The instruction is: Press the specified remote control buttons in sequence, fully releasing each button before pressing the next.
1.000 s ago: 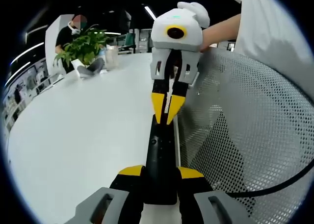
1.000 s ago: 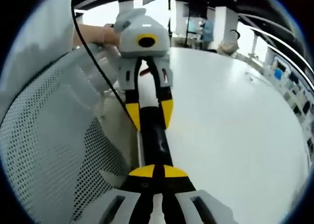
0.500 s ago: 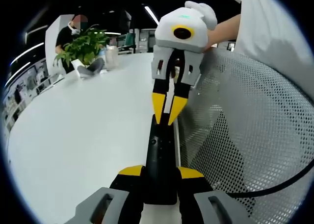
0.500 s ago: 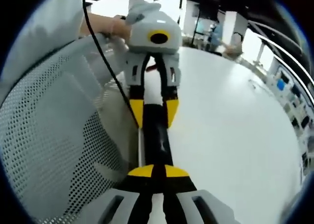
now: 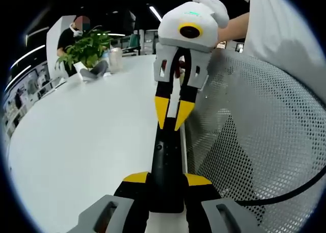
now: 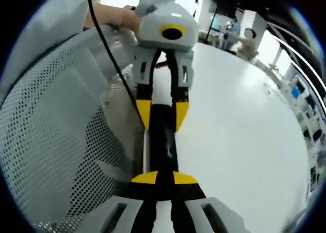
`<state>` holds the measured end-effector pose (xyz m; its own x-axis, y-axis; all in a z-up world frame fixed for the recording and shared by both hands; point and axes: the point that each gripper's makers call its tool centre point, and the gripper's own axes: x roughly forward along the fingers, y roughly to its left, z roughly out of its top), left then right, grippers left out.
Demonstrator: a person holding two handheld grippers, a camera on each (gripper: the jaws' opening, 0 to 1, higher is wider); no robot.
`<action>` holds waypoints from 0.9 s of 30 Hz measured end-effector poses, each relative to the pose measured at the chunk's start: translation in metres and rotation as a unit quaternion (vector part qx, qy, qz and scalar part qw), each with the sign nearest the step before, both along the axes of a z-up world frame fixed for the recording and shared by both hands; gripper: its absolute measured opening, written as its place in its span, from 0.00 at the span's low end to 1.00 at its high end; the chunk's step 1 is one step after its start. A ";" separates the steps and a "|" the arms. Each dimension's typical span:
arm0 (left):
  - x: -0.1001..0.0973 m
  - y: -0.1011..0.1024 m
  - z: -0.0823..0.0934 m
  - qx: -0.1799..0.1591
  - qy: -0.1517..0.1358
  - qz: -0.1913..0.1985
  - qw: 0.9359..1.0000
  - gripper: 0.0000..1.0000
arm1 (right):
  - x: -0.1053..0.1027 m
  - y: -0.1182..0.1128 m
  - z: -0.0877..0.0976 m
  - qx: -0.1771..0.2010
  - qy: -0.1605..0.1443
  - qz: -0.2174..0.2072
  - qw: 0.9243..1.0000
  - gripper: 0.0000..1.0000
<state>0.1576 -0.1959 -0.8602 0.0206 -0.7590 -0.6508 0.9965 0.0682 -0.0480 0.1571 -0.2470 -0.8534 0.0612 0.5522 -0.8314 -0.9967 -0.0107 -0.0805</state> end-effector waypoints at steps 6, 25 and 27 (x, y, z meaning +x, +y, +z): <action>0.000 0.000 0.000 0.000 0.000 -0.001 1.000 0.25 | 0.001 0.002 -0.001 -0.028 0.021 0.005 0.999 0.05; -0.001 0.000 0.001 -0.004 0.008 0.001 1.000 0.25 | 0.001 0.003 -0.003 -0.130 0.078 0.018 0.988 0.06; -0.001 0.000 0.001 -0.005 0.007 0.002 1.000 0.25 | 0.000 0.002 -0.004 -0.141 0.066 0.029 0.987 0.06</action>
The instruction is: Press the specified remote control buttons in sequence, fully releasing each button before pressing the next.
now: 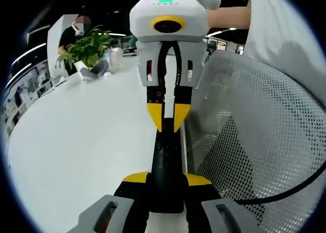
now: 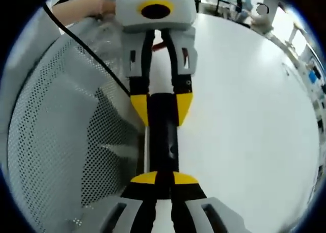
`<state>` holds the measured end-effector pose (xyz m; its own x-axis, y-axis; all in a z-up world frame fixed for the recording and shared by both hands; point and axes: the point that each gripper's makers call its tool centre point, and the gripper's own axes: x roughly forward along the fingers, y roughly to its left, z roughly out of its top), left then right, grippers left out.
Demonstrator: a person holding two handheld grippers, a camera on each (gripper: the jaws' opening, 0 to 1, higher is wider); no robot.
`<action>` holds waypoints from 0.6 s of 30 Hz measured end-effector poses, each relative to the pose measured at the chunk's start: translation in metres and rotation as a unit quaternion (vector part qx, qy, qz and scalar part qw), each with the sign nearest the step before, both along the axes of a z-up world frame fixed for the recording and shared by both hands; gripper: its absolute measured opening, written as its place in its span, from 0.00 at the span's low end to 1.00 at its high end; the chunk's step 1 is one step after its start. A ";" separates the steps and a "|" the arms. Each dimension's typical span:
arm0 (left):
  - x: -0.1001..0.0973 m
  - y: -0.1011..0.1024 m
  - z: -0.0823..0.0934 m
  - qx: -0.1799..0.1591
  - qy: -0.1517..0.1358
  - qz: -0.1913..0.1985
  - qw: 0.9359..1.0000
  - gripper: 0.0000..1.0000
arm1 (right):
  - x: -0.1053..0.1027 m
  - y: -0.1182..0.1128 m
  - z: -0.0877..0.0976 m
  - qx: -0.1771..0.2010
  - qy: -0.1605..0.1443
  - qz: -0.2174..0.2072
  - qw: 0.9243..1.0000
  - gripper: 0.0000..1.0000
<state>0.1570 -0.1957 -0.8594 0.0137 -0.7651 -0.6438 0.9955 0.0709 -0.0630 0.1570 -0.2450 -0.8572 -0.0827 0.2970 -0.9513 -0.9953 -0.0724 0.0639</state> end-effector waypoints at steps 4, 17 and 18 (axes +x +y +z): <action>0.000 0.000 0.000 0.001 -0.002 -0.002 1.000 0.25 | -0.001 -0.001 -0.001 -0.001 -0.018 0.003 1.000 0.06; -0.001 0.000 0.000 0.002 -0.004 -0.003 1.000 0.25 | 0.002 0.000 0.004 0.140 -0.019 -0.070 0.987 0.05; 0.000 0.000 0.000 0.003 -0.004 -0.004 1.000 0.25 | 0.002 -0.001 0.005 0.154 -0.025 -0.067 0.986 0.05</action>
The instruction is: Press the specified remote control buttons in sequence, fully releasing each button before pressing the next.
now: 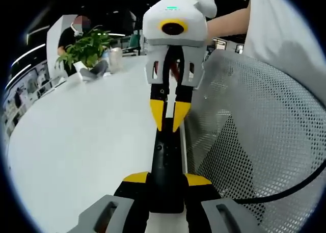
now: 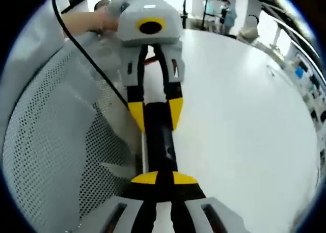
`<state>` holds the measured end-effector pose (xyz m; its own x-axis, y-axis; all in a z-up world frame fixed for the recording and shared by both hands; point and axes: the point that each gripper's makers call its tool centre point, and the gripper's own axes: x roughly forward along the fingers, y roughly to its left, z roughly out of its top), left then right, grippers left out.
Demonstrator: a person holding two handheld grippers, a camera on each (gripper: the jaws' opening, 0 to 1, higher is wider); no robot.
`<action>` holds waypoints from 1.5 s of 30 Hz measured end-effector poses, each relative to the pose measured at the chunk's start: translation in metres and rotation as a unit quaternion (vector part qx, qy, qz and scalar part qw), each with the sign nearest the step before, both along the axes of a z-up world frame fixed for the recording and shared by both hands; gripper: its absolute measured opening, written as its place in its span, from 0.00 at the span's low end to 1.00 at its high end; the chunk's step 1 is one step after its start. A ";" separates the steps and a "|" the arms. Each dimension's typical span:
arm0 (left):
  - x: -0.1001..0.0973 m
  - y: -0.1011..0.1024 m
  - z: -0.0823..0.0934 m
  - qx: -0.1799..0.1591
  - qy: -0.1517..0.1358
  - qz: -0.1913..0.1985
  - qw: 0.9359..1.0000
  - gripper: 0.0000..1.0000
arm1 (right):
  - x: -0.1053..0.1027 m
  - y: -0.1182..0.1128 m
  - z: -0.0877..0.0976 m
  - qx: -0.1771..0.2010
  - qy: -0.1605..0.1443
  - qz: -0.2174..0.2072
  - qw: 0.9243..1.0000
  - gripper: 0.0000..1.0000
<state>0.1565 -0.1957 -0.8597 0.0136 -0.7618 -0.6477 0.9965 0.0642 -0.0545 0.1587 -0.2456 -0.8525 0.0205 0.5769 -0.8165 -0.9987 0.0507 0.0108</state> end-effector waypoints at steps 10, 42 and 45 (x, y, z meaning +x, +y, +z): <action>0.000 0.000 0.000 -0.002 0.002 0.003 1.000 0.25 | 0.001 0.005 0.000 0.034 0.001 -0.018 0.999 0.06; 0.001 0.000 0.000 -0.002 0.001 0.002 1.000 0.25 | 0.002 0.007 0.000 0.020 0.023 -0.038 0.999 0.05; 0.001 0.000 0.000 -0.003 0.002 0.002 1.000 0.25 | 0.001 0.007 0.000 0.039 0.017 -0.032 0.999 0.05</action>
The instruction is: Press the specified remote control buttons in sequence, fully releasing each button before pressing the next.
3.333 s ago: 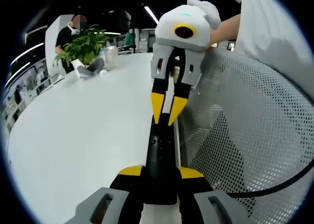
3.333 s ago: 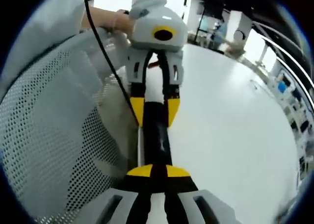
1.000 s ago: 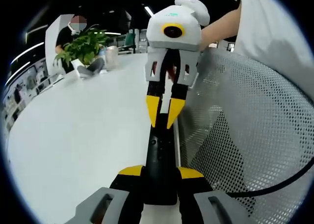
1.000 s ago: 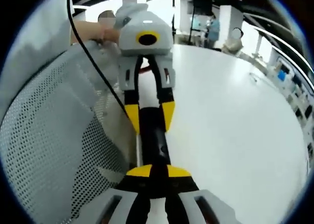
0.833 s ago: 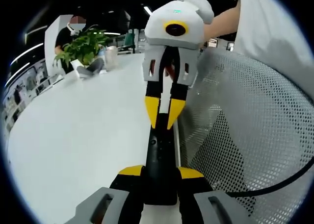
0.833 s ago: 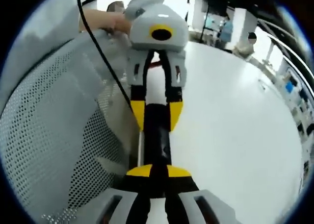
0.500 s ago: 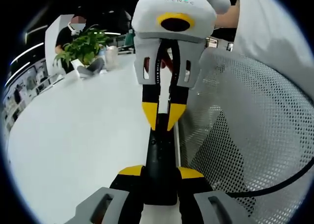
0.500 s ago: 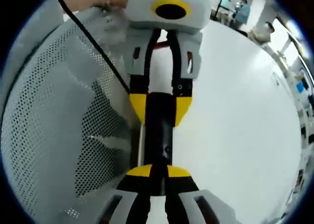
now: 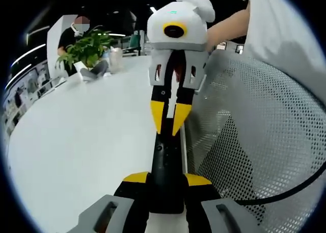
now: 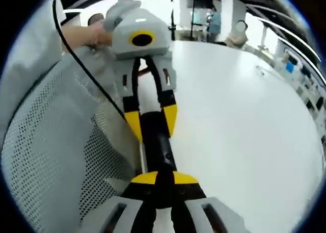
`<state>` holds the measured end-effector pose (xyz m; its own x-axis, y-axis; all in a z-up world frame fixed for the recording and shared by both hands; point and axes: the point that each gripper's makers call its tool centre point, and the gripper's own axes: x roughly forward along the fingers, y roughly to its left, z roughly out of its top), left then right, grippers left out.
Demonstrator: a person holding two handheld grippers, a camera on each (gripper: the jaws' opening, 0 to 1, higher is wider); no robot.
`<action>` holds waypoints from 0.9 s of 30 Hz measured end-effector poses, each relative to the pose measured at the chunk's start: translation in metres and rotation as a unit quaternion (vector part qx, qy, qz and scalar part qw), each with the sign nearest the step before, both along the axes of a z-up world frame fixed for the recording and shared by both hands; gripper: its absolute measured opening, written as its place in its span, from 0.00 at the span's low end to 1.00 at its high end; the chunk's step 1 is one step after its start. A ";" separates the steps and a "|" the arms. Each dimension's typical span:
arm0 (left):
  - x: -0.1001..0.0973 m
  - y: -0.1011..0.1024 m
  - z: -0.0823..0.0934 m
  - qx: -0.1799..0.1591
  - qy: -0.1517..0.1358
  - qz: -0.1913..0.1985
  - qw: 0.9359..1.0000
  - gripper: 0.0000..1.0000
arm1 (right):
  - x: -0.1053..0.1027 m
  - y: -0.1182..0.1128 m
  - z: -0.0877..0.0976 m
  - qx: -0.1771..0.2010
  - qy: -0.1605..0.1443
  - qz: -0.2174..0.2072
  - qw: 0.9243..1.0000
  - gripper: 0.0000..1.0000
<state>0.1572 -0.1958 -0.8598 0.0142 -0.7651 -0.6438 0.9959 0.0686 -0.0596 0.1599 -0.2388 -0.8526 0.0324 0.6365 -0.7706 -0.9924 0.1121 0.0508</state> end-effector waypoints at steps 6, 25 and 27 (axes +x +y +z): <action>0.000 0.000 0.000 0.001 -0.002 -0.002 1.000 0.25 | -0.002 0.005 0.000 -0.016 -0.028 0.042 0.999 0.06; 0.000 0.000 0.000 0.002 -0.003 -0.003 1.000 0.25 | -0.003 0.008 -0.005 -0.174 -0.031 0.111 0.978 0.05; -0.001 0.000 0.000 0.002 -0.004 -0.004 1.000 0.25 | -0.003 0.007 -0.004 -0.157 -0.027 0.093 0.983 0.05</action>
<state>0.1566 -0.1954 -0.8603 0.0134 -0.7625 -0.6468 0.9968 0.0615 -0.0518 0.1570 -0.2319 -0.8570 -0.0157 0.3661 -0.9305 -0.9976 -0.0688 -0.0103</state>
